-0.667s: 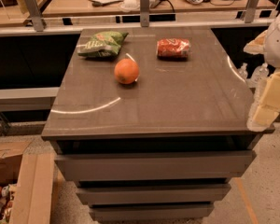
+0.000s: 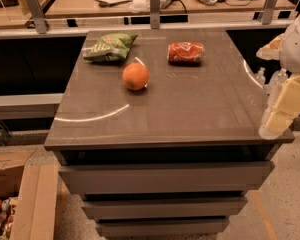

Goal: Move orange near green jalapeno chip bag

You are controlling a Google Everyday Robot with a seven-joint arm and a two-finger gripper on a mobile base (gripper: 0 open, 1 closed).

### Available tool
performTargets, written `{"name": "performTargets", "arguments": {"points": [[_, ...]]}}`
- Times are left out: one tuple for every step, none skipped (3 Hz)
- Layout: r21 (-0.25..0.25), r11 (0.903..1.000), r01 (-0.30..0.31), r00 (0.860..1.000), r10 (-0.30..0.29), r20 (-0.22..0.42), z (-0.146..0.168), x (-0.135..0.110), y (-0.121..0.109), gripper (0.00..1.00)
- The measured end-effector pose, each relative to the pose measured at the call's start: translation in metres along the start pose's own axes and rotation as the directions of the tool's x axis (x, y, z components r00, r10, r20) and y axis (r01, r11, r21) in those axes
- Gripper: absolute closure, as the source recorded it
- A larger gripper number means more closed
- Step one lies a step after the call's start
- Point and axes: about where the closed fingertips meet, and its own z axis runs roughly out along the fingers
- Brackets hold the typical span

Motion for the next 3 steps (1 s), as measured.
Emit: {"name": "performTargets", "arguments": {"points": [[-0.064, 0.9978, -0.017, 0.989, 0.027, 0.149, 0.023, -0.011, -0.004, 0.00], [-0.127, 0.9918, -0.013, 0.950, 0.052, 0.308, 0.051, -0.026, -0.004, 0.00], [-0.132, 0.9913, -0.003, 0.890, 0.062, 0.452, 0.070, -0.054, -0.004, 0.00]]}}
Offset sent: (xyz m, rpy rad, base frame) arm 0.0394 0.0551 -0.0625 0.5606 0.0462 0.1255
